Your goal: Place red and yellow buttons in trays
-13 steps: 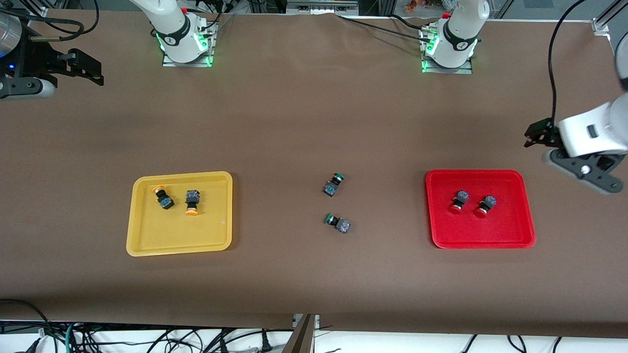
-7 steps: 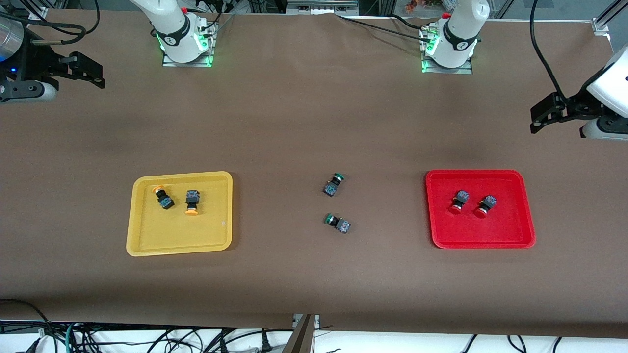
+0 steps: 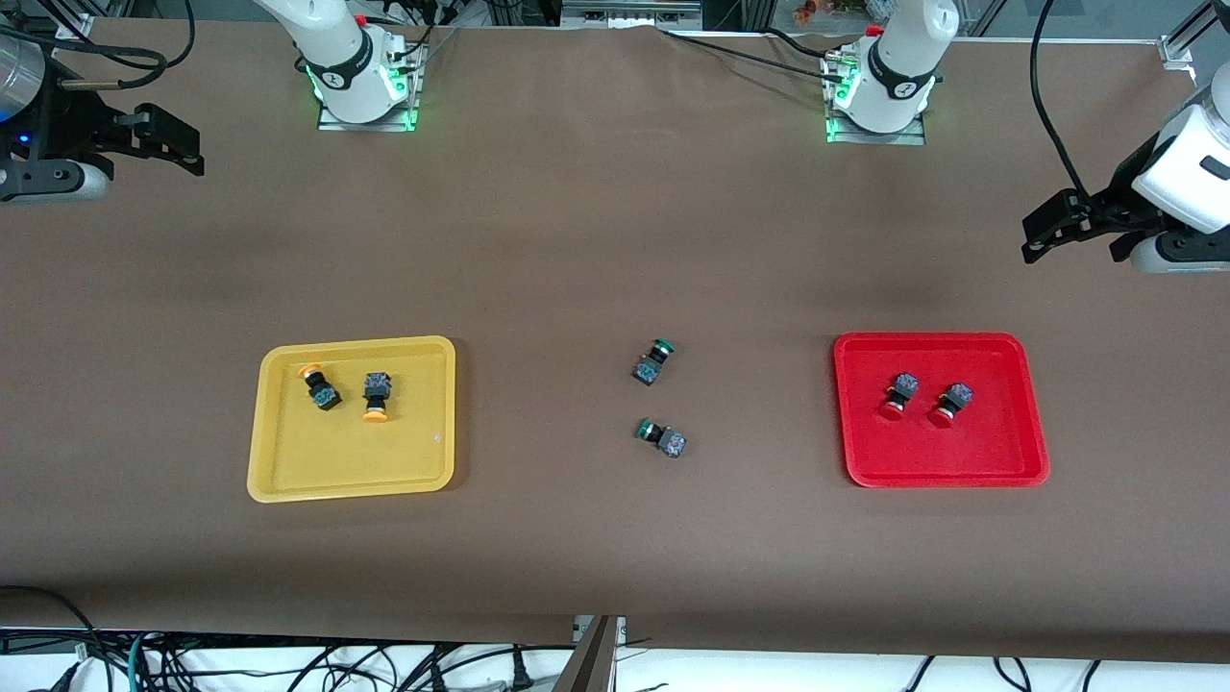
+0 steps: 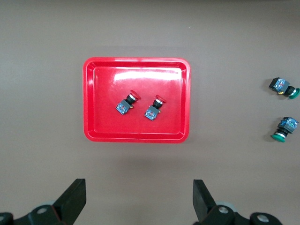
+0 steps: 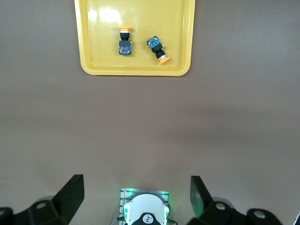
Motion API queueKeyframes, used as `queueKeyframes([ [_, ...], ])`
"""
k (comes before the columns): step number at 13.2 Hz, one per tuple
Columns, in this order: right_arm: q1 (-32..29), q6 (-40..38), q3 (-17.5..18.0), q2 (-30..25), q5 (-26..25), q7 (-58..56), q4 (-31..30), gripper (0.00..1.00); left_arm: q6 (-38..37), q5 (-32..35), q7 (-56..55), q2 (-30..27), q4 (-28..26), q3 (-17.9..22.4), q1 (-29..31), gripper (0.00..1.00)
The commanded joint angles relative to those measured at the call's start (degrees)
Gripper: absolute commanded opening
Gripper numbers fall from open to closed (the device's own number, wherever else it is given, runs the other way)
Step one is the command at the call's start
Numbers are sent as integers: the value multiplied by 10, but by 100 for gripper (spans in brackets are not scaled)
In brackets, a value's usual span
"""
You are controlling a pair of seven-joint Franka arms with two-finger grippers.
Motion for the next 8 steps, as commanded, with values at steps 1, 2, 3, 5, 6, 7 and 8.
queueKeyframes([
  [1,-6,-3,7,7,-7,-8,13,100,-9,-6,4,-1,1,4,-5,100],
  [2,-5,-3,7,8,-6,-7,13,100,-9,-6,8,-1,1,4,-5,100],
  [3,-4,-3,8,7,-5,-5,13,100,-9,-5,8,0,5,4,-4,100],
  [5,-4,-2,8,8,-5,-6,13,100,-8,-6,12,2,7,4,0,100],
  [6,-4,-3,7,8,-5,-5,13,100,-8,-6,15,7,8,4,0,100],
  [7,-4,-3,7,8,-5,-5,13,100,-8,-6,15,6,8,4,2,100],
  [8,-4,-3,8,8,-5,-5,13,100,-8,-6,16,6,10,5,2,100],
])
